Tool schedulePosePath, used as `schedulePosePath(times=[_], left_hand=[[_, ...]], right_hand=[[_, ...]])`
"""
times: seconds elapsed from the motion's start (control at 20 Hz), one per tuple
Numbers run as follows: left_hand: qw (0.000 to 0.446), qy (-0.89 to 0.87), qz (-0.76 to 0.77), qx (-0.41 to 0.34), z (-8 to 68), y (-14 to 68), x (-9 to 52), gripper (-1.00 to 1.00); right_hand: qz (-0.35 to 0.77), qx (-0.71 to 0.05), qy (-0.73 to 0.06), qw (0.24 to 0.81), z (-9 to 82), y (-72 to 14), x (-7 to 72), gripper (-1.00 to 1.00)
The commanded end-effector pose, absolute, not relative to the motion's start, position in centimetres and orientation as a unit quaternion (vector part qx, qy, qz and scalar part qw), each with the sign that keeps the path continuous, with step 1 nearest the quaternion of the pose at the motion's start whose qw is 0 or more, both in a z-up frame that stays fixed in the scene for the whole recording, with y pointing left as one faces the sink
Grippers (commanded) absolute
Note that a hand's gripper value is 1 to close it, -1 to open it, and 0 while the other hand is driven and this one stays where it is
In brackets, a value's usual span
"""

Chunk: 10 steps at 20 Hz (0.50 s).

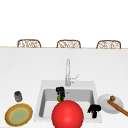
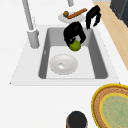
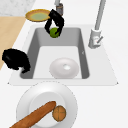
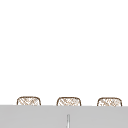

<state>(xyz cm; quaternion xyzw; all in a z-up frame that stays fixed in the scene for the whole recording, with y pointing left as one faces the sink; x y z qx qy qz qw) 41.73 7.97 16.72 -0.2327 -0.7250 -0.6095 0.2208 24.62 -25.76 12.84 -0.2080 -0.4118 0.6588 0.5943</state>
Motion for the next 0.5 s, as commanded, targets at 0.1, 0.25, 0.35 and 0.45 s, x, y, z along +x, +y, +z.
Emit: schedulePosePath(times=[0.1, 0.25, 0.35, 0.45], left_hand=[[0.204, -0.743, -0.604, -0.204, 12.8, 4.4, 42.5, 1.0], [0.199, -0.746, -0.603, -0.2, 10.8, 2.5, 42.9, 1.0], [0.19, -0.748, -0.605, -0.194, 9.8, 1.2, 42.9, 1.0], [0.189, -0.75, -0.605, -0.189, 8.5, 0.1, 43.0, 1.0]], right_hand=[[0.659, -0.208, -0.412, 0.594, 12.8, -25.8, 24.6, 0.0], [0.659, -0.208, -0.412, 0.594, 12.8, -25.8, 24.6, 0.0], [0.659, -0.208, -0.412, 0.594, 12.8, -25.8, 24.6, 0.0], [0.659, -0.208, -0.412, 0.594, 12.8, -25.8, 24.6, 0.0]])
